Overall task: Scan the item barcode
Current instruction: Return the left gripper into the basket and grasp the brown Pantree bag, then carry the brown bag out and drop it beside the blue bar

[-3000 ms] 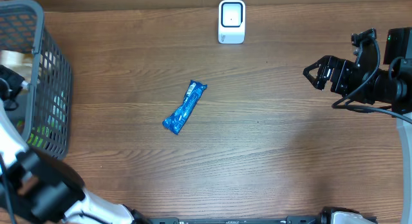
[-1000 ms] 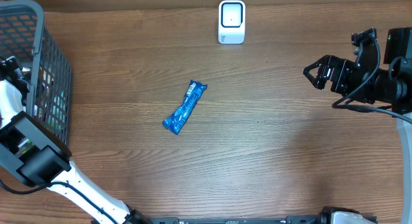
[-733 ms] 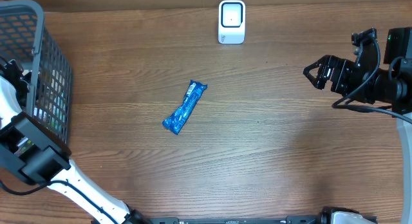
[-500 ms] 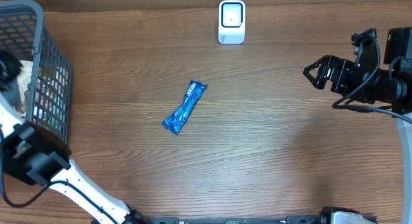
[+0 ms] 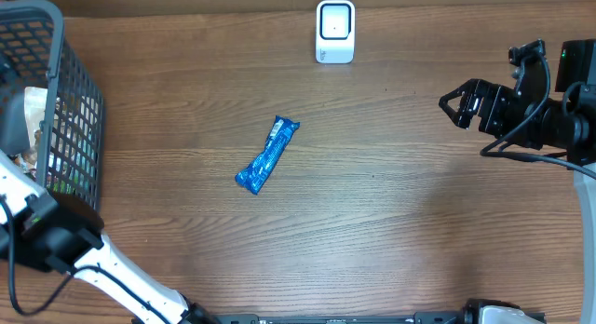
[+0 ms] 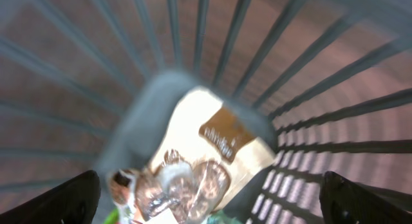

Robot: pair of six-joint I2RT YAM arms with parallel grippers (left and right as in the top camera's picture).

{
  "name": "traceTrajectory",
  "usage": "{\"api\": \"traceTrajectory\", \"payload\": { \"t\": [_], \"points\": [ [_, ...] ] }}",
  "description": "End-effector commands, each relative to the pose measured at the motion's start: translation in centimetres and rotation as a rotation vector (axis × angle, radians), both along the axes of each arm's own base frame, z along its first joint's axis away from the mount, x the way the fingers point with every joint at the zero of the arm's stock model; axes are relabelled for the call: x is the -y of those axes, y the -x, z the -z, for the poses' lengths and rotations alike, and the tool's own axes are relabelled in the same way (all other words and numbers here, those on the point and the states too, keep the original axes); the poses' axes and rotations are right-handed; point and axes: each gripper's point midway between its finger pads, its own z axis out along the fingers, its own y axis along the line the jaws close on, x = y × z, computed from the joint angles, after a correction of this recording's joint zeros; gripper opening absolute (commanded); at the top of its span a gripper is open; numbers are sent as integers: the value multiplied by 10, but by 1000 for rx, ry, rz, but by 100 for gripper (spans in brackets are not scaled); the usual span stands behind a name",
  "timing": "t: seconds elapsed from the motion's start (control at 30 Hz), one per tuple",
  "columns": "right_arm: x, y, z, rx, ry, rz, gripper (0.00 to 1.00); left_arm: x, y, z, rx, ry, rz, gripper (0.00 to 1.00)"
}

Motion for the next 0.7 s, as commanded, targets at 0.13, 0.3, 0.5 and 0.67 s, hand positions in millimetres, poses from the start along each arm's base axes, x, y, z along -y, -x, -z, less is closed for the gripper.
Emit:
{"api": "traceTrajectory", "payload": {
  "t": [0.13, 0.3, 0.5, 0.67],
  "points": [
    [-1, -3, -8, 30, 6, -6, 100, -6, 1, 144, -251, 174, 7, 100],
    [-1, -3, -8, 30, 6, -5, 100, -9, 8, 205, -354, 222, -8, 100],
    [-1, -6, -6, 24, 5, -6, 100, 7, 24, 265, -467, 318, 10, 100],
    [-1, -10, 2, -1, 2, -6, 100, 17, 35, 278, -513, 359, 11, 47]
  ]
}}
